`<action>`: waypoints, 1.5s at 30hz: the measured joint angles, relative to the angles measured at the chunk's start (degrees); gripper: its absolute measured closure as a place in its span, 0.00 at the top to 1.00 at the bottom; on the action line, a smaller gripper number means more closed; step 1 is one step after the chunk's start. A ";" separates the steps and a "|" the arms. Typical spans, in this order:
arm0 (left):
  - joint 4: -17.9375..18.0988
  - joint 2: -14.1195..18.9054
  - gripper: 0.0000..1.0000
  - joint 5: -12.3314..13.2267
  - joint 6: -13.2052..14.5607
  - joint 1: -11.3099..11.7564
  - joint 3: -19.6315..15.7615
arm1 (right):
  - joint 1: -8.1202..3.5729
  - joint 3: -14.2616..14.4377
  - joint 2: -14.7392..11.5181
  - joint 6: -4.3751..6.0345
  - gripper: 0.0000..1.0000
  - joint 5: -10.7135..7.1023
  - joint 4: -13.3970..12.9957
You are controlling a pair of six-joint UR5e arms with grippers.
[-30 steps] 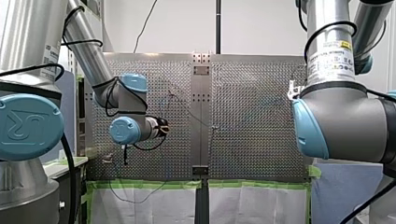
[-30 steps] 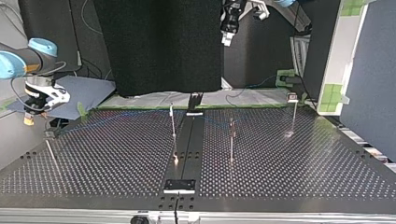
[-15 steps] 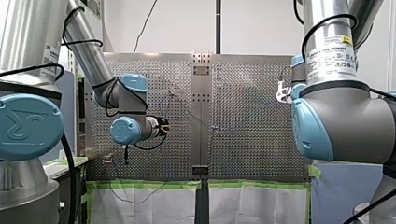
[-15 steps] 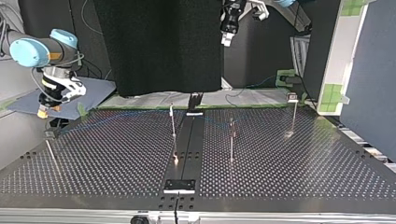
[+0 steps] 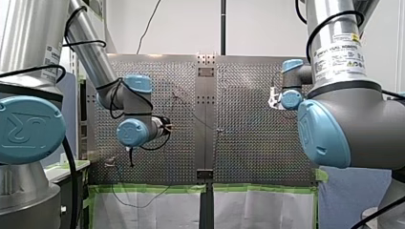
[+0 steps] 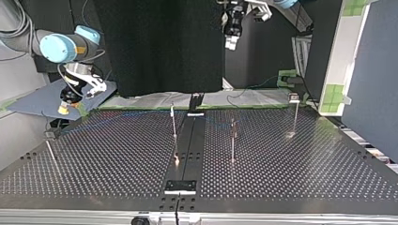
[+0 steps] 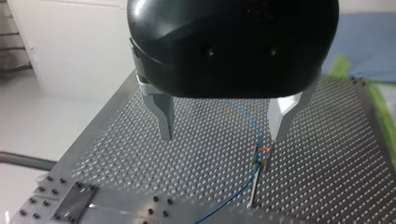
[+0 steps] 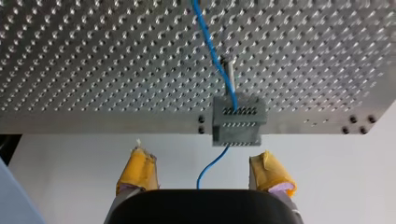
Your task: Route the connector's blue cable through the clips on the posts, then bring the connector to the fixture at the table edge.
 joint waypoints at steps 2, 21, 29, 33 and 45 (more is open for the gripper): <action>-0.09 0.00 1.00 -0.84 -0.34 0.00 0.30 | 0.95 0.00 0.03 -0.56 0.98 0.95 -0.72; -0.65 0.00 1.00 -4.27 -0.79 0.00 0.92 | 10.12 -0.87 4.09 -3.22 0.98 8.79 -4.26; -0.68 0.00 1.00 -4.00 -0.84 0.00 0.93 | 13.67 -2.41 6.72 -2.94 0.98 10.75 -5.17; -0.75 0.00 1.00 -4.00 -0.85 0.06 0.91 | 15.39 -3.97 8.41 -2.77 0.98 12.42 -4.91; -0.62 0.00 1.00 -3.88 -0.85 0.29 0.89 | 20.97 -4.67 11.15 -0.77 0.98 17.97 -0.83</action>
